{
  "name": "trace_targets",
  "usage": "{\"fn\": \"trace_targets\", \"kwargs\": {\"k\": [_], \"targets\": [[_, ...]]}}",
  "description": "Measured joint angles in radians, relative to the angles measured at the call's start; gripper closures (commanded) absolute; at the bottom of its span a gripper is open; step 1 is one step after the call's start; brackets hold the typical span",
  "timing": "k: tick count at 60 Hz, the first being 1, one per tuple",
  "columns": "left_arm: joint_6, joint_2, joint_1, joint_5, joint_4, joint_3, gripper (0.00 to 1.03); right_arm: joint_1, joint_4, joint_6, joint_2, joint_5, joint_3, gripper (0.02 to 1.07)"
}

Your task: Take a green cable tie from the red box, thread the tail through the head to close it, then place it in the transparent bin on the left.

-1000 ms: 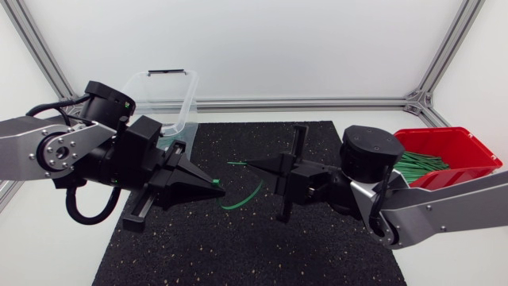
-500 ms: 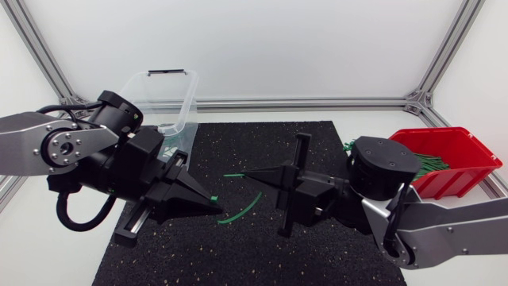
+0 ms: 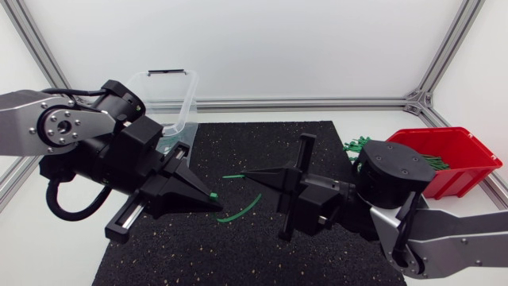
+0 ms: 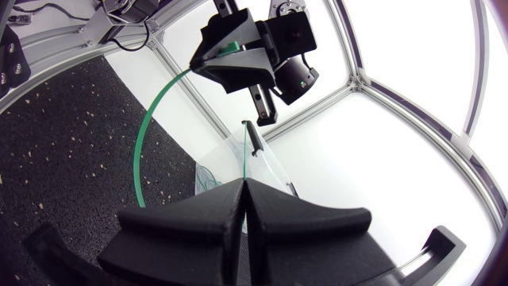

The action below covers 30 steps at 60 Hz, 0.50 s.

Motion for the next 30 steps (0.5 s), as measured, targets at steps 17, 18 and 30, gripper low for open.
{"fn": "trace_targets", "kwargs": {"k": [17, 18, 30], "targets": [[0.012, 0.016, 0.000, 0.003, -0.010, 0.001, 1.00, 0.024, 0.000, -0.004, -0.001, 0.013, -0.008, 1.01], [0.015, 0.017, 0.000, 0.003, -0.013, 0.001, 1.00, 0.023, 0.000, -0.004, -0.001, 0.013, -0.008, 1.01], [0.041, 0.022, 0.003, 0.003, -0.033, 0.002, 1.00, 0.023, 0.000, -0.005, -0.017, 0.026, -0.008, 1.01]]}}
